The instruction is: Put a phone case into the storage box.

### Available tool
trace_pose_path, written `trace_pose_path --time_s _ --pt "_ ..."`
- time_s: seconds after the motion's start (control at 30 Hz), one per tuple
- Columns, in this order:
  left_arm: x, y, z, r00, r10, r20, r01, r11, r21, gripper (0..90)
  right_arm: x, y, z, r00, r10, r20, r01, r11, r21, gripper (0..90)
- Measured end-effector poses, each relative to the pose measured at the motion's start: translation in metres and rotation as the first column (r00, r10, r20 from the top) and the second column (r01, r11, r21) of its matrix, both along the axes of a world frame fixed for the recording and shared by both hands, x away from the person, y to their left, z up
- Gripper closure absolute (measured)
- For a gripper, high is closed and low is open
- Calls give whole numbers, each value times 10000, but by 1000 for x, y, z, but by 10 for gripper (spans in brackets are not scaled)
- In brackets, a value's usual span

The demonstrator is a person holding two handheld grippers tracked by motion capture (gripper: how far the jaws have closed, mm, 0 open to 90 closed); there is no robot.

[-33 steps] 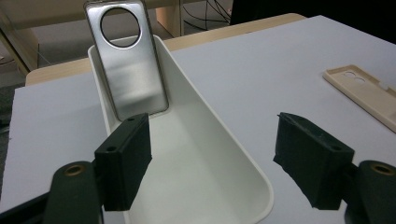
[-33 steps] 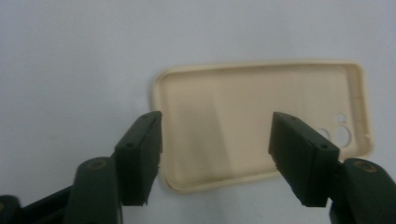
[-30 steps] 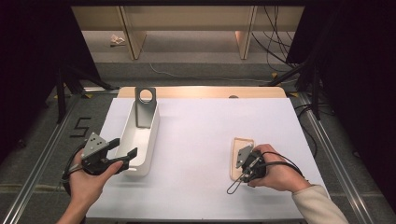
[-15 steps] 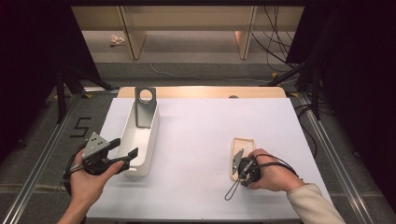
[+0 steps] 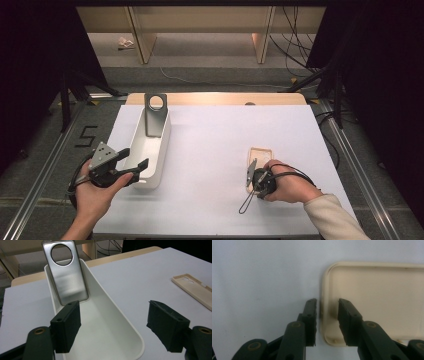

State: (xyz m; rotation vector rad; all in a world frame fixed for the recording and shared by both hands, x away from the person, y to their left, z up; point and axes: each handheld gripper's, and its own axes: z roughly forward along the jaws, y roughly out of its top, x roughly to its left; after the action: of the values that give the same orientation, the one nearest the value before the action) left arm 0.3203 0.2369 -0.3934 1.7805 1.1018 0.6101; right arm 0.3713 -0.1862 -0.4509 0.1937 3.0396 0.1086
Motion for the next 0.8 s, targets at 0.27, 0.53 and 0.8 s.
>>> trace_pose_path --time_s 0.27,0.53,0.8 --pt "0 0 0 10000 -33 4 33 10000 -8 268 0 6 -1 9993 333 144 -326 9986 -428 752" --pt "0 0 0 10000 -45 16 45 10000 -26 272 -5 9 -2 9988 423 239 -409 9976 -560 815" --pt "0 0 0 10000 -71 23 71 10000 -19 276 -7 9 -1 9983 543 186 -531 9966 -629 869"
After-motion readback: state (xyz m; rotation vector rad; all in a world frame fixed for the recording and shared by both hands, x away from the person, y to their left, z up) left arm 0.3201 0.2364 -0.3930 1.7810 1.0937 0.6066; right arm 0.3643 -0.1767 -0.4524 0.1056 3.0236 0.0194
